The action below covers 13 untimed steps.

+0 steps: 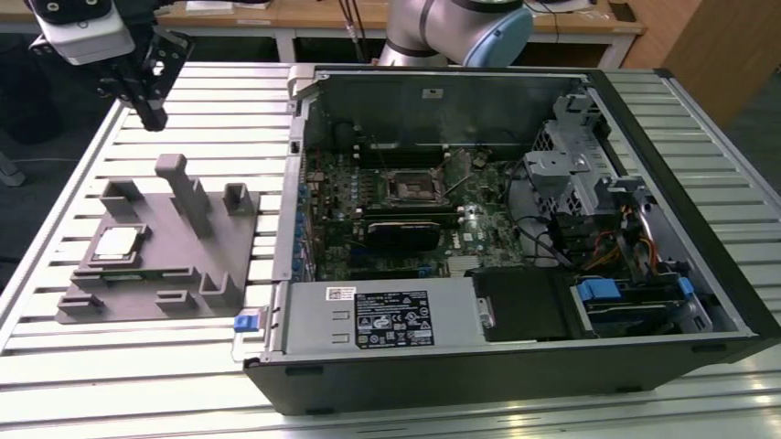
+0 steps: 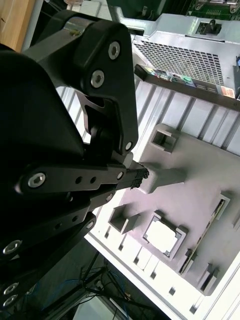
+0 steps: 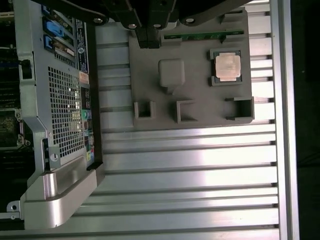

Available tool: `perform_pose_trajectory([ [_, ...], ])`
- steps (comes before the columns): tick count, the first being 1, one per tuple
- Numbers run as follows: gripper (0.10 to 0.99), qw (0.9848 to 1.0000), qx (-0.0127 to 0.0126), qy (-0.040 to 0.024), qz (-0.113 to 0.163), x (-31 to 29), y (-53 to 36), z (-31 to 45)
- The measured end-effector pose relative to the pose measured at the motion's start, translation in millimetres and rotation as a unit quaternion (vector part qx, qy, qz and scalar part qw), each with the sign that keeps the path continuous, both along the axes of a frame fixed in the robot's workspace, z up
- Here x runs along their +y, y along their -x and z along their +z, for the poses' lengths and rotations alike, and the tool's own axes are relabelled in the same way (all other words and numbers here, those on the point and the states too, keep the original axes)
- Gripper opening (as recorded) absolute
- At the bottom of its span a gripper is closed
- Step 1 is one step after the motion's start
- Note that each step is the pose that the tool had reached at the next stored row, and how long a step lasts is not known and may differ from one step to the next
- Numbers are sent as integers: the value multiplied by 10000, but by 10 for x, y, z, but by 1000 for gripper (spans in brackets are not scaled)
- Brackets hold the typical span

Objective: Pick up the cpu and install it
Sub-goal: 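Reach for the cpu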

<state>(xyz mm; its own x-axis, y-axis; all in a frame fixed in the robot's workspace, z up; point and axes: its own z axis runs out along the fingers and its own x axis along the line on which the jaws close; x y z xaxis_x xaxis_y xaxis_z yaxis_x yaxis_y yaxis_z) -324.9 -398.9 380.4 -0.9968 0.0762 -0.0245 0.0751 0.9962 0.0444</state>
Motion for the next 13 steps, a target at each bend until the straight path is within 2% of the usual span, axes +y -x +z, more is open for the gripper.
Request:
perform_pose_trajectory([
  [7,106,10000,1,0,0,0,111,-4],
  [13,106,10000,1,0,1,0,336,-8],
])
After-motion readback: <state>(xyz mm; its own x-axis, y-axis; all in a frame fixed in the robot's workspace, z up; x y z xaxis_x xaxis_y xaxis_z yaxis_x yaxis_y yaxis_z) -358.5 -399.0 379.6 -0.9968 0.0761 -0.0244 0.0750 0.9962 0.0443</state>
